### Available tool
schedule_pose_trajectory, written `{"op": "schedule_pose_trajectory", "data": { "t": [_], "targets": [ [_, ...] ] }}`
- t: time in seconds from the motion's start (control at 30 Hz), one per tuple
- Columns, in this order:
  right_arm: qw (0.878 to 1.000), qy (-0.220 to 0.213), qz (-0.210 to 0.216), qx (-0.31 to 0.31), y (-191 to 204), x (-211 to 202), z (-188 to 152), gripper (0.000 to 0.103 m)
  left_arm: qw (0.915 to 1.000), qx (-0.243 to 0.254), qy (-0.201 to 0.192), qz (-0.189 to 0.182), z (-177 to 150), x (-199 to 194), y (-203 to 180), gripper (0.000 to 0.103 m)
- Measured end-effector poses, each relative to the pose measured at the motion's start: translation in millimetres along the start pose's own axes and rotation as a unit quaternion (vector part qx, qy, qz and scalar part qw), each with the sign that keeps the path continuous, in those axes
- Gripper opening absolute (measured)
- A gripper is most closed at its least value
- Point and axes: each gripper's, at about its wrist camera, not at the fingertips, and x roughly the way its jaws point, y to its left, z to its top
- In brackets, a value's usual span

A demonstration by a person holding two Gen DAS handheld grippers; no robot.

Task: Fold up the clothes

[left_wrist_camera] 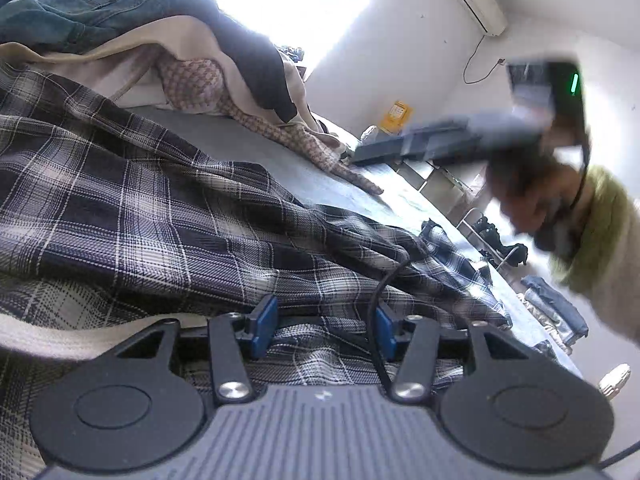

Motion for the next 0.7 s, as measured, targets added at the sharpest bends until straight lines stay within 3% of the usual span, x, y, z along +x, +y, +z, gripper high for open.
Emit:
{"op": "schedule_pose_trajectory", "data": {
  "t": [0.1,0.27,0.37,0.43,0.53,0.7],
  "targets": [
    [0.996,0.026,-0.059,-0.060,-5,16,-23,0.040,0.9998,-0.008,-0.004,-0.020,1,-5,2,0.052],
    [0.995,0.023,-0.094,0.010,-63,28,-33,0.041,0.9965,-0.014,-0.021,-0.080,3,-13,3,0.056],
    [0.998,-0.008,0.001,0.062,-75,25,-37,0.041,0.9989,-0.003,-0.007,-0.046,1,-6,0,0.056],
    [0.999,-0.015,0.041,0.028,-58,29,-38,0.042,0.9993,-0.008,0.005,-0.035,2,-1,1,0.055],
    [0.998,0.005,0.060,-0.025,-36,48,-37,0.042,0.9993,-0.012,0.002,-0.036,2,0,3,0.055],
    [0.996,0.047,0.068,-0.029,-34,81,-35,0.042,0.9992,-0.017,0.003,-0.037,2,2,5,0.054]
  ]
}}
